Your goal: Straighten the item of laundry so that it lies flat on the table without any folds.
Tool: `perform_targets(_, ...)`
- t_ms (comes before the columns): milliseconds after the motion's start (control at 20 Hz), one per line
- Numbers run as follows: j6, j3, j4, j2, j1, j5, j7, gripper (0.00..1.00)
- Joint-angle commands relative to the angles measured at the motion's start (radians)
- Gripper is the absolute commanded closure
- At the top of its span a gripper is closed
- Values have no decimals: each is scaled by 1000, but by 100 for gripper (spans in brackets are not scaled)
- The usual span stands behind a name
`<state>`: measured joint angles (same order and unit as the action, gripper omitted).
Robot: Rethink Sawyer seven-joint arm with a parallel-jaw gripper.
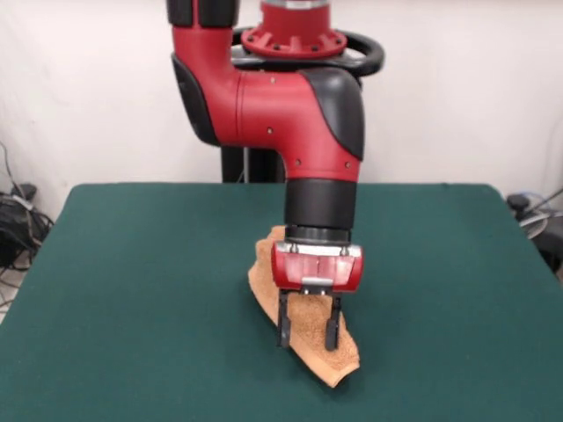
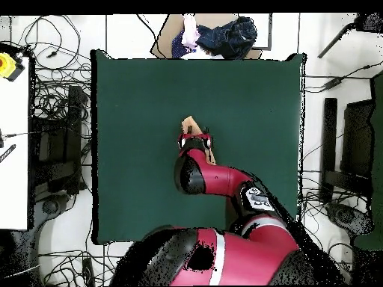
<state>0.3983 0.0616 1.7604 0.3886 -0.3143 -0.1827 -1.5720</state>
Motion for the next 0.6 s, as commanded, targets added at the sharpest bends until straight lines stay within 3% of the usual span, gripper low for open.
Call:
perform_targets(50, 59, 37, -70, -93, 14, -47, -155, 0)
perform_targets(600, 67, -19, -50, -139, 40, -43, -126, 0)
